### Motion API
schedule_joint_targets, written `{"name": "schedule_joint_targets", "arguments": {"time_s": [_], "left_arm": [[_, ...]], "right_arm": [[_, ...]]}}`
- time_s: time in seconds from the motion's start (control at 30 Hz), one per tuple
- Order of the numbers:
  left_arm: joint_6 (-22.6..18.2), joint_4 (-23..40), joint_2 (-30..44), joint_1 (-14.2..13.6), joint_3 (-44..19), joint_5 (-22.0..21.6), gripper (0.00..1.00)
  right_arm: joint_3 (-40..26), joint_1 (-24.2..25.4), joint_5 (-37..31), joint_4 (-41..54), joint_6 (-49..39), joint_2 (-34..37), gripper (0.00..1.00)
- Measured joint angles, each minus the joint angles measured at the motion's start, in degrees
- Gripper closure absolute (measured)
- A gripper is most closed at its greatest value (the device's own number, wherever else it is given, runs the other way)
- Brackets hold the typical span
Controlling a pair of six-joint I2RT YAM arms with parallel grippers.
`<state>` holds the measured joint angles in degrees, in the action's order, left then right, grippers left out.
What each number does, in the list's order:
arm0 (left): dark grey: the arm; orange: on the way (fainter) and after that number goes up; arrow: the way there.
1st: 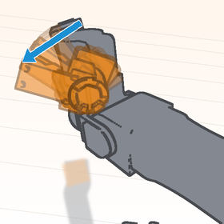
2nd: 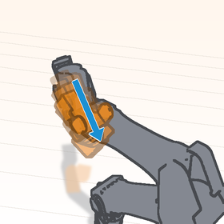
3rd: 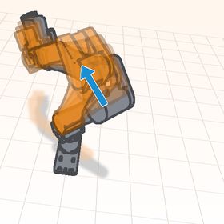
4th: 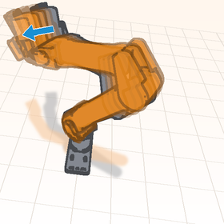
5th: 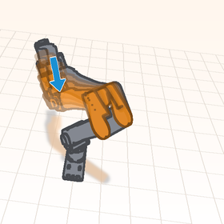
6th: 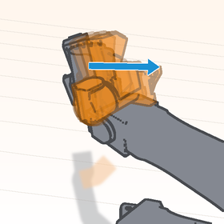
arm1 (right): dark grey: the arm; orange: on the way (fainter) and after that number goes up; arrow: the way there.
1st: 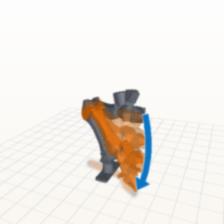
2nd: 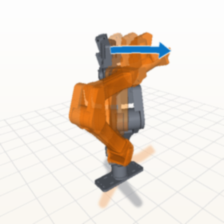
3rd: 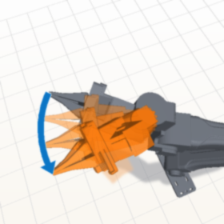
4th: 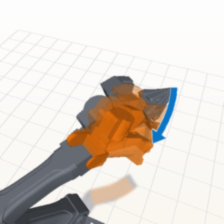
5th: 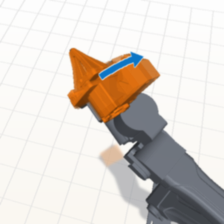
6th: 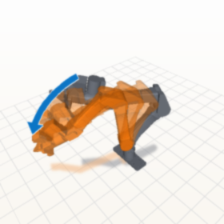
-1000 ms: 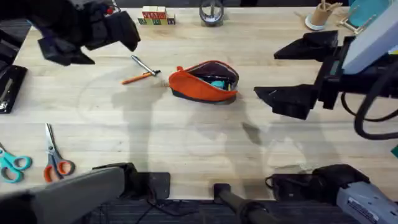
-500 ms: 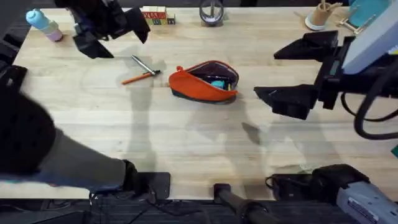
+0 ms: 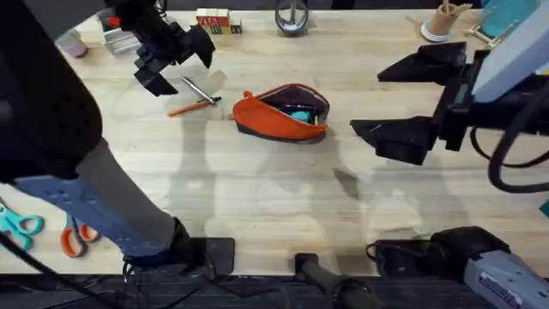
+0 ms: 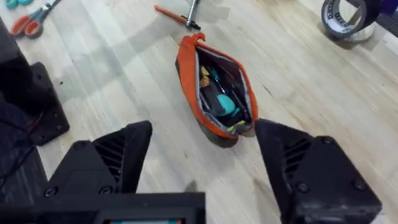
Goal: Unzip the bag, pick up the pens from the table one at a time and place them inside, then zip the bag closed.
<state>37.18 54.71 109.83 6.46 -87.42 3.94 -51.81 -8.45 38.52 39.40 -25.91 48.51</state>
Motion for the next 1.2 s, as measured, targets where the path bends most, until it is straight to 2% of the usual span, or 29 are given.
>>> {"name": "schedule_joint_targets", "arguments": {"time_s": [0.43, 0.67, 0.7, 0.77, 0.8, 0.87, 0.9, 1.2], "left_arm": [[1.01, -2.26, 6.2, 0.0, 0.0, 0.79, 0.008], [1.06, -2.06, 6.7, 0.0, -0.39, 0.74, 0.02], [1.22, -1.58, 6.86, 0.07, -0.44, 0.53, 0.235], [1.39, -1.54, 7.06, 0.07, -0.44, 0.57, 0.473], [1.41, -1.49, 7.21, 0.04, -0.44, 0.55, 0.633], [1.41, -1.07, 7.33, 0.06, -0.44, 0.62, 0.861], [1.39, -0.91, 7.36, 0.04, -0.44, 0.68, 0.927], [1.43, -0.62, 7.38, 0.11, -0.57, 2.35, 0.96]], "right_arm": [[0.0, 0.0, 0.0, 0.0, 0.02, 1.29, 0.005], [-0.02, 0.0, 0.0, 0.04, 0.02, 2.01, 0.004], [0.0, 0.0, 0.0, 0.06, 0.02, 2.01, 0.004], [0.0, 0.0, -0.01, 0.02, 0.02, 2.01, 0.004], [0.0, 0.0, 0.0, 0.07, 0.02, 2.01, 0.004], [0.0, 0.0, 0.0, 0.02, 0.02, 2.01, 0.004], [0.0, 0.0, 0.0, 0.07, 0.02, 2.01, 0.004], [0.0, 0.0, 0.0, 0.04, 0.02, 2.01, 0.004]]}}
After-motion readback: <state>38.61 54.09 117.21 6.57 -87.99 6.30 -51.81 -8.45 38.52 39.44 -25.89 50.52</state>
